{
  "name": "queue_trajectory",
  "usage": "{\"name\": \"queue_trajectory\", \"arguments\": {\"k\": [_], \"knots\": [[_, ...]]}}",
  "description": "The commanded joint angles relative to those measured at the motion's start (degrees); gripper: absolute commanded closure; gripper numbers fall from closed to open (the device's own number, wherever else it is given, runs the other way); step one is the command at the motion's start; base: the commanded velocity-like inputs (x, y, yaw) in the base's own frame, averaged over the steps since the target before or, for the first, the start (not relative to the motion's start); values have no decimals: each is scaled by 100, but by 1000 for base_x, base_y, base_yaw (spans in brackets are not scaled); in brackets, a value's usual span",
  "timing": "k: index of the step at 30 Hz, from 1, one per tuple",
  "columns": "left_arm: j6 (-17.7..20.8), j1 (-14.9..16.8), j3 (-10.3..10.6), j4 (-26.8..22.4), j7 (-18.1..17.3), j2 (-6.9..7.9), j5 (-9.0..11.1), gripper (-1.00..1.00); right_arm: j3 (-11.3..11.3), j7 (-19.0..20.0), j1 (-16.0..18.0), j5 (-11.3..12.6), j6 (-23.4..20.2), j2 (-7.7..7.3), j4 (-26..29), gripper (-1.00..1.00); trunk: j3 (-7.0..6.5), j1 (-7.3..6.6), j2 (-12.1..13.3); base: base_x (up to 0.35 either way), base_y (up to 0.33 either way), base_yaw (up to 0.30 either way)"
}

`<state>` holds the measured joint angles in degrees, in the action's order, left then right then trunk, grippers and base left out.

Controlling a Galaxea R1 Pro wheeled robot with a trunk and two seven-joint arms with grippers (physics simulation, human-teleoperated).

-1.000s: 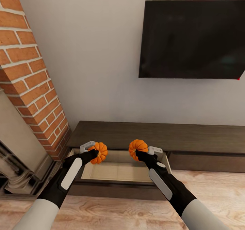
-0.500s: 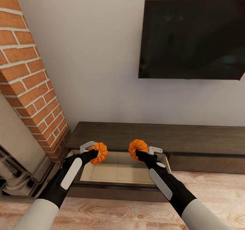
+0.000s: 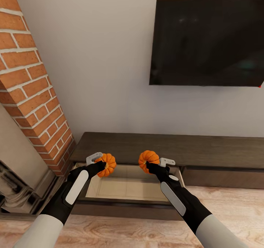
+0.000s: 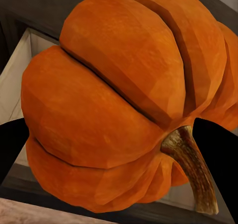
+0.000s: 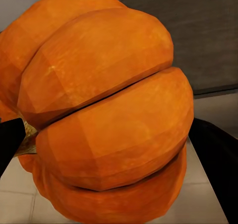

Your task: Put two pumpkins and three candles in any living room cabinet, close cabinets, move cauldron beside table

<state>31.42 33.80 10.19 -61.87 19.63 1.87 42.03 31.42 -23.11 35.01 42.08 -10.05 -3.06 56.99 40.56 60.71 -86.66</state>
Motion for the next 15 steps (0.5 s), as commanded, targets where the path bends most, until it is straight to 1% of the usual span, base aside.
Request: {"name": "queue_trajectory", "arguments": {"k": [1,7,10,15], "knots": [[5,4,20,-9,58,6,60,100,22,-39,6,29,-15,-6,13,100,5,0,-3,34,0,0],[5,4,22,-9,58,6,62,100,22,-30,6,32,-15,-10,6,100,5,0,-3,174,0,0],[5,4,22,-9,58,6,65,100,18,-12,6,36,-15,-10,6,100,5,0,-3,44,0,0],[5,4,18,-9,58,11,72,100,21,-2,6,37,-15,-10,5,100,5,0,-3,-33,0,0]]}}
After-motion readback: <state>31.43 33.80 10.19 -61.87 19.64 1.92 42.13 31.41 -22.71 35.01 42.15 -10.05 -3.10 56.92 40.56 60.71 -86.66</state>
